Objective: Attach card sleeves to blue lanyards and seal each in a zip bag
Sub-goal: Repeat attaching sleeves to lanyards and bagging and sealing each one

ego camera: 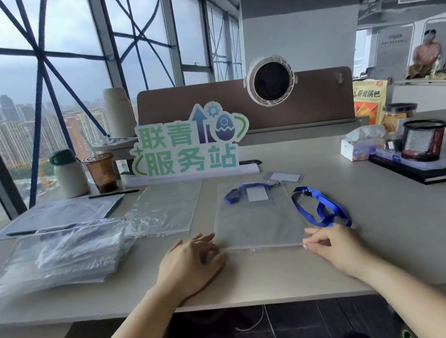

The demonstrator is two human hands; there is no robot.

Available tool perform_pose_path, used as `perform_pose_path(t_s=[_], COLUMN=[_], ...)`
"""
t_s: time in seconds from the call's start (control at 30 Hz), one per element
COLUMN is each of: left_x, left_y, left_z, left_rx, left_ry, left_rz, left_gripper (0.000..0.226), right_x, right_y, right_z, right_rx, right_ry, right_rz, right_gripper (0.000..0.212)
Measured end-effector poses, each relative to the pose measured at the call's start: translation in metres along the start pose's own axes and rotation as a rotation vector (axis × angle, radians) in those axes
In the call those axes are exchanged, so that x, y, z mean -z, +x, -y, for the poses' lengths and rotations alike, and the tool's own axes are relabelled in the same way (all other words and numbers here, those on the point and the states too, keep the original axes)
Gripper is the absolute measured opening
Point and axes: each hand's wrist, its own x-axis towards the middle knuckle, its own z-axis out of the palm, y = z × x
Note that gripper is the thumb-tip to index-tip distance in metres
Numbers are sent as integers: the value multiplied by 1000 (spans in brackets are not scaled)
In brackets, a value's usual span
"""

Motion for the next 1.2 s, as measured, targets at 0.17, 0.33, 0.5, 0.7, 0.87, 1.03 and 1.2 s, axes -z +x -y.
perform_pose_path(t_s=[0.17,0.33,0.5,0.7,0.87,1.03,1.2], left_x=[0,0,-10,-24,-25,-30,-28], left_y=[3,18,38,66,92,102,90], left_z=[-5,-1,7,5,-1,-10,-9], left_rx=[13,-78,-39,122,212,238,-163], left_ry=[-16,-121,-488,-545,-379,-39,80], left_rz=[54,43,-125,-189,-158,-134,-184], left_gripper=[49,29,9,12,18,19,28], right_x=[1,3,4,0,-1,-2,4], right_y=[6,17,33,59,81,88,78], right_z=[10,19,17,7,9,1,-13], right_rx=[140,107,147,-46,-99,34,340], right_ry=[-416,-227,-83,-93,-243,-534,-256], right_rz=[-123,-158,-318,-330,-338,-329,-140], right_gripper=[15,17,14,15,21,21,22])
